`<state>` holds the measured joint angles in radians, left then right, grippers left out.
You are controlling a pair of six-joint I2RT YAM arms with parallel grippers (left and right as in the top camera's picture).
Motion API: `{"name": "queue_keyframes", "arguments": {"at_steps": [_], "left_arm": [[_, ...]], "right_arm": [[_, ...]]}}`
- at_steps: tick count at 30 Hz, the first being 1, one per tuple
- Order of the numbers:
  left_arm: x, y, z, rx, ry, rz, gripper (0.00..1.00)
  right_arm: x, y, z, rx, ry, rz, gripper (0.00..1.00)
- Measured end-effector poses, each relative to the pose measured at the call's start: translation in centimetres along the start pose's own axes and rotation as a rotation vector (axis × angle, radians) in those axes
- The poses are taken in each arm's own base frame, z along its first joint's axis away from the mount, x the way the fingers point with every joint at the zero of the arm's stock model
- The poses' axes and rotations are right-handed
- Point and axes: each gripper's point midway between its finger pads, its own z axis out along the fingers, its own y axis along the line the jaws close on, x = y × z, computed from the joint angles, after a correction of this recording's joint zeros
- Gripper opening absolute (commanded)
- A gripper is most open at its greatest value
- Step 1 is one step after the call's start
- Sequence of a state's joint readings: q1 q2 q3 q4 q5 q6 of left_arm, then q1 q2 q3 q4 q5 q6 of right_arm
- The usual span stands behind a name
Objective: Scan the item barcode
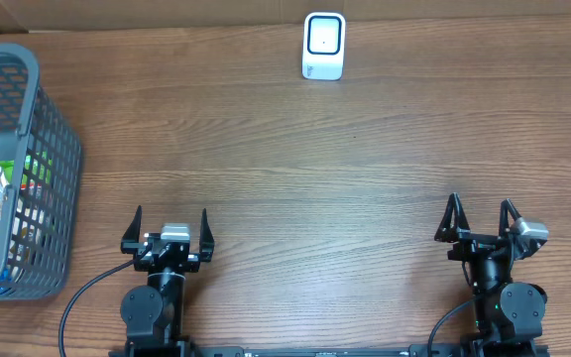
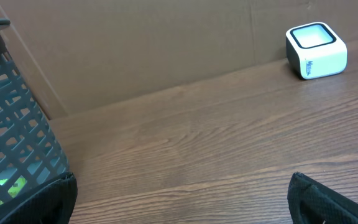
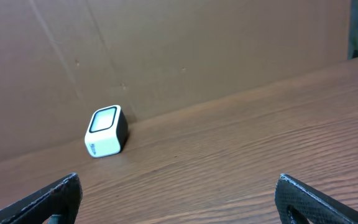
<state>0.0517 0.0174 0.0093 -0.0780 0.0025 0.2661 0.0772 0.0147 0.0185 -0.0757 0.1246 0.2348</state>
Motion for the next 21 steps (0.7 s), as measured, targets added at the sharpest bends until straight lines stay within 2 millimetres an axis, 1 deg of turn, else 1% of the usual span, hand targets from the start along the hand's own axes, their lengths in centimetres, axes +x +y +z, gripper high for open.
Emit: {"name": "queue_keyframes", "arguments": {"at_steps": [17,21], "left_arm": [[0.1,0.38,0.0,-0.022,0.006,0.004,1.0],[0.17,0.7,-0.02,-0.04,0.011,0.037,1.0]], "right_arm": [[-0.07,-0.22,0.0,0.013,-0.004,0.001,1.0],[-0.08,-0.21,0.0,0.012,-0.005,0.0,1.0]]}}
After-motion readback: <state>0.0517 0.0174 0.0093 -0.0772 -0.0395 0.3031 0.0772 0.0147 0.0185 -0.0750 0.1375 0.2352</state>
